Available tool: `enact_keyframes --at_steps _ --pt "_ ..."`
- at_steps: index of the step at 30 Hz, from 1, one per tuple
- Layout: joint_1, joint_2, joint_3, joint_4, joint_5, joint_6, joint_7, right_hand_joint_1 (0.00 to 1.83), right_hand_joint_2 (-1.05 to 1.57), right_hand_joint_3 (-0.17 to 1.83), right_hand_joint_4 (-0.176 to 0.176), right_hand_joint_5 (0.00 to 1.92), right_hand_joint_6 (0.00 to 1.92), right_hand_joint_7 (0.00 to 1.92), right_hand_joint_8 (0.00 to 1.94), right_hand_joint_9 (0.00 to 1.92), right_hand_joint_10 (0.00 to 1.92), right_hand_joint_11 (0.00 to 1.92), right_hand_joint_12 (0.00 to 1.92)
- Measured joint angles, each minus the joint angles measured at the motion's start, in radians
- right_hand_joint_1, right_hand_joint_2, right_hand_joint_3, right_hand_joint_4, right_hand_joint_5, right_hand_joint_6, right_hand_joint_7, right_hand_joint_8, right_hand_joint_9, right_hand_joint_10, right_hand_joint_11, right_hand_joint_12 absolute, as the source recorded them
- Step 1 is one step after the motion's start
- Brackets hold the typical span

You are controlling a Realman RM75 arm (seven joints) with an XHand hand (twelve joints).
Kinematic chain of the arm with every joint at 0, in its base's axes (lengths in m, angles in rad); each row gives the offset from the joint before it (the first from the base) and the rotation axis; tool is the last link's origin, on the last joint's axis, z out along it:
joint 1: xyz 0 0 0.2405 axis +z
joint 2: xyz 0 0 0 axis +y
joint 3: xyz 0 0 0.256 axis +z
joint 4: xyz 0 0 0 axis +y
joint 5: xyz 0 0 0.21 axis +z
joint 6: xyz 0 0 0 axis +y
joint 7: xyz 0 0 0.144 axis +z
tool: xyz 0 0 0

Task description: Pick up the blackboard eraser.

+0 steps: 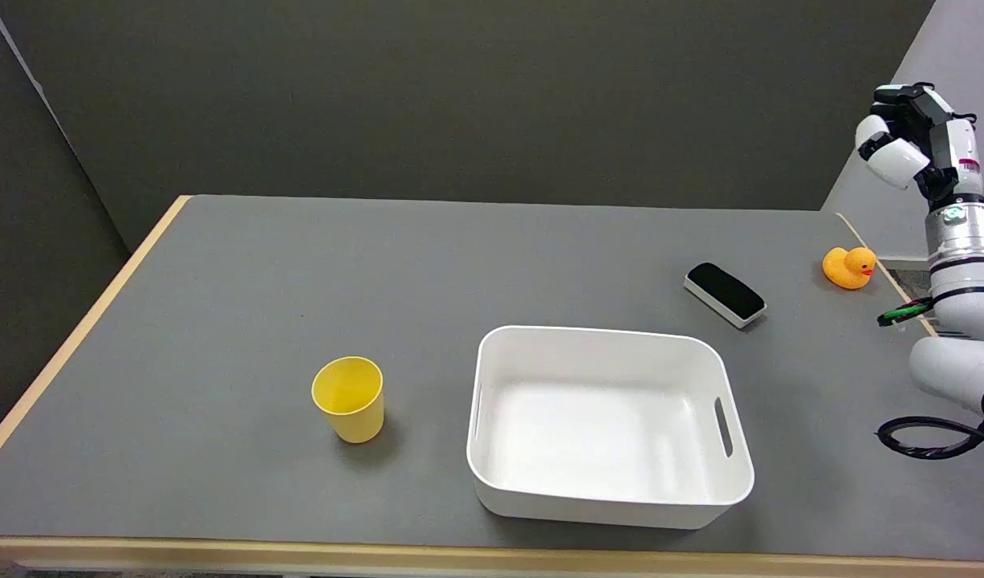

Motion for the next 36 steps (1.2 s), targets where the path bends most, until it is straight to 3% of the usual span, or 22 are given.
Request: enact_keyframes --at_steps 3,9,13,19,23,26,36 --pt "0.007 0.003 0.003 -0.01 -0.007 -0.014 0.005 0.6 0.79 0.86 0.019 0.37 0.73 0.51 0.56 0.46 1.07 0.25 1.41" --pt "0.007 0.006 0.0 -0.002 -0.031 -0.038 0.005 0.61 0.78 0.87 0.01 0.36 0.68 0.5 0.54 0.44 1.06 0.21 1.38" --pt "-0.004 0.008 -0.001 0.015 -0.058 -0.051 -0.003 0.6 0.73 0.87 -0.024 0.32 0.56 0.46 0.52 0.4 1.05 0.14 1.32" --pt "-0.042 0.011 -0.001 0.072 -0.091 -0.077 -0.069 0.53 0.67 0.92 -0.086 0.27 0.55 0.4 0.56 0.34 0.99 0.08 1.27" --pt "-0.085 0.013 0.01 0.141 -0.106 -0.119 -0.166 0.49 0.66 0.93 -0.125 0.25 0.53 0.37 0.57 0.3 0.95 0.06 1.23" --pt "-0.122 0.014 0.023 0.208 -0.109 -0.167 -0.255 0.55 0.68 0.82 -0.147 0.25 0.5 0.37 0.55 0.26 1.0 0.03 1.26" --pt "-0.222 -0.032 0.061 0.403 -0.027 -0.348 -0.633 0.53 0.66 0.82 -0.147 0.2 0.44 0.32 0.59 0.24 0.99 0.0 1.24"
